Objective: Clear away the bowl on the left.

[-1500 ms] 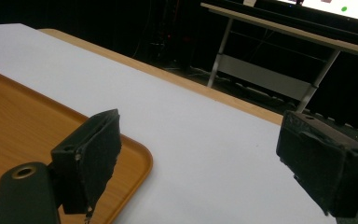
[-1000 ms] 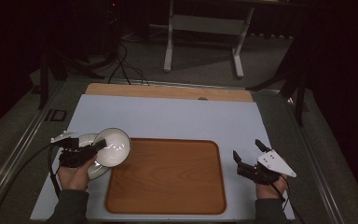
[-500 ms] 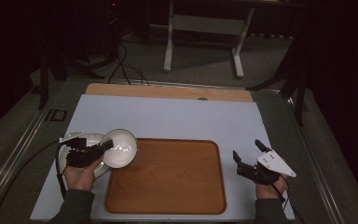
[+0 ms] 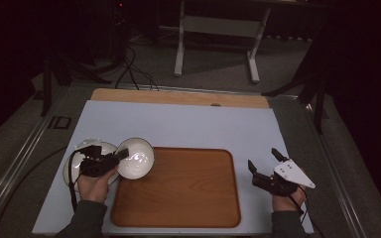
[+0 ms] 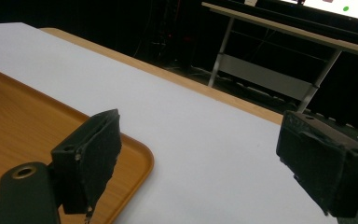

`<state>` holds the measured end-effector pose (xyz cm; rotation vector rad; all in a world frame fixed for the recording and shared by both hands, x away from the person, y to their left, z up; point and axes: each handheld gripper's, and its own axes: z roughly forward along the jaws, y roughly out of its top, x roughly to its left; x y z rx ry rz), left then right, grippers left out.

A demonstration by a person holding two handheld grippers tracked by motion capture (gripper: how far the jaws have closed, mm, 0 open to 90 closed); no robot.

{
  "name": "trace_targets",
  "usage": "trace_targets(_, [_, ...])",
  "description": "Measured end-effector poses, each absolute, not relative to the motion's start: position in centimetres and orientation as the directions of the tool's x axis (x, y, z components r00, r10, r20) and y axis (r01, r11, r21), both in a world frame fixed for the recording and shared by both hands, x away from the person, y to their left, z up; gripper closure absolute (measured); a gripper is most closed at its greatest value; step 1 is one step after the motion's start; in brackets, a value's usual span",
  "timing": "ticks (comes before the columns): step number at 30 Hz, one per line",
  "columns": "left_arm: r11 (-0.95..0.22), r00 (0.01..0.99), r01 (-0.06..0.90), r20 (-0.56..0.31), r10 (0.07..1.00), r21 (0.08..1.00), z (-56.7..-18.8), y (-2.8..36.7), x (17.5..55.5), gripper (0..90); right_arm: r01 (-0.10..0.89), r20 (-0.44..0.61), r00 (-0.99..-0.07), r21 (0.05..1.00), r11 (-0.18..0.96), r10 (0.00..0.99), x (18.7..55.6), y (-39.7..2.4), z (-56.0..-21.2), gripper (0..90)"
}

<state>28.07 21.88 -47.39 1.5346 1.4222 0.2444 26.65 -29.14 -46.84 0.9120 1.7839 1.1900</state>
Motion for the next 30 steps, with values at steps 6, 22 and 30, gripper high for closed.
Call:
trace_targets(6, [0.161,0.309,0.648,-0.450,0.838,0.745,-47.4,21.2,28.2,80.4,0.135,-0.218,-0.431,0.944,0.301,0.876,26.6,-29.1,-46.8,13.4])
trace_targets(22, [0.118,0.347,0.655,-0.436,0.830,0.747,-47.5,19.2,28.3,80.3,0.135,-0.219,-0.431,0.944,0.302,0.876,26.6,-29.1,-46.8,13.5])
trace_targets(30, [0.103,0.370,0.660,-0.442,0.817,0.744,-47.5,18.5,28.4,80.3,0.135,-0.219,-0.430,0.944,0.302,0.876,26.6,-29.1,-46.8,13.5])
